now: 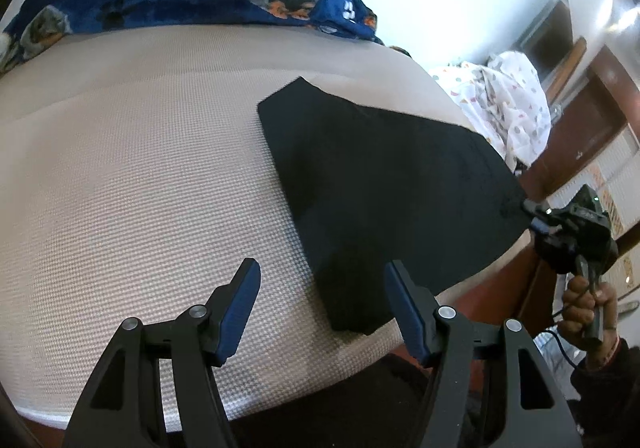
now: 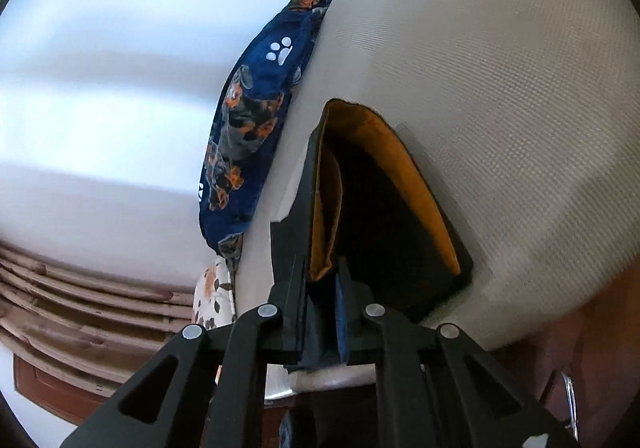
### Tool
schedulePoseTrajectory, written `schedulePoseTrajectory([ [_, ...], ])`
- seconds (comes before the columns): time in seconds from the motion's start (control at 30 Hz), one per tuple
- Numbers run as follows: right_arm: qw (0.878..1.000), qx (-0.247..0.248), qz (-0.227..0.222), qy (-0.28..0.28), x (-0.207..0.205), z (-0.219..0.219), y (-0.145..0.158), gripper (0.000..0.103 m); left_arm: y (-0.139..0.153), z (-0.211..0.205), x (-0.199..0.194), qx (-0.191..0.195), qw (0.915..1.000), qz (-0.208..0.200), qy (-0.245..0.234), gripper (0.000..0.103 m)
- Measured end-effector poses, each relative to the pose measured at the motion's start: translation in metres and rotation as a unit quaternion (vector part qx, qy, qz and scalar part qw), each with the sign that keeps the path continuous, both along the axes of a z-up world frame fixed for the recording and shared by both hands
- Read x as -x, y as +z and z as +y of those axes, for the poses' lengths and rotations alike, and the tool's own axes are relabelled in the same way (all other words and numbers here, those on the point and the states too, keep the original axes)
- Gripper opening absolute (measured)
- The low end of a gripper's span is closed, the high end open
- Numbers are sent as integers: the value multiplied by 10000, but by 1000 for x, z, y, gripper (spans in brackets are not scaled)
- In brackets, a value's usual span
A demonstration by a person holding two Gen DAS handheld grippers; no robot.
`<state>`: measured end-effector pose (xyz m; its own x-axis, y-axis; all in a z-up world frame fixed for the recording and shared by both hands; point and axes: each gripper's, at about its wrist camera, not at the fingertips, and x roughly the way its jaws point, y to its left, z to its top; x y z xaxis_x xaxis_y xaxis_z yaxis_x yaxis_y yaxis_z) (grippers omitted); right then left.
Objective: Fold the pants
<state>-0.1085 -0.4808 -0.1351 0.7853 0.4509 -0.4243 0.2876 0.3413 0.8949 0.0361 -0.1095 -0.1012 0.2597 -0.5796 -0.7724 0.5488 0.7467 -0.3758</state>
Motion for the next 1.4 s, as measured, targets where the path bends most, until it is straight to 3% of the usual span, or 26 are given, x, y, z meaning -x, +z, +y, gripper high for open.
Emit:
schedulePoseTrajectory([
  [0.13, 9975, -490, 483, -170, 11, -5, -53, 10, -7, -9, 5, -165, 9997, 19, -173, 66],
  [0.23, 9945, -891, 486, -259, 14, -10, -74, 8, -13, -10, 5, -271, 9994, 22, -195, 66],
  [0.33, 9968, -558, 551, -181, 10, -8, -65, 8, -19, -9, 1, -242, 9995, 164, -124, 66],
  [0.47, 9956, -674, 623, -200, 11, -9, -67, 7, -25, -8, -2, -290, 9993, 207, -98, 66],
  [0.7, 9961, -207, 837, -202, 4, -6, -50, 11, -35, -8, -3, -286, 9991, 306, -79, 70],
  [0.87, 9957, -227, 863, -241, 6, -6, -47, 15, -36, -7, -4, -276, 9991, 306, -88, 70],
  [1.3, 9908, 656, 1112, -412, 2, -20, -17, 40, -36, -8, -6, -268, 9990, 333, -105, 71],
  [1.4, 9907, 695, 1148, -221, -6, -21, -18, 44, -37, -8, -6, -256, 9990, 350, -99, 71],
])
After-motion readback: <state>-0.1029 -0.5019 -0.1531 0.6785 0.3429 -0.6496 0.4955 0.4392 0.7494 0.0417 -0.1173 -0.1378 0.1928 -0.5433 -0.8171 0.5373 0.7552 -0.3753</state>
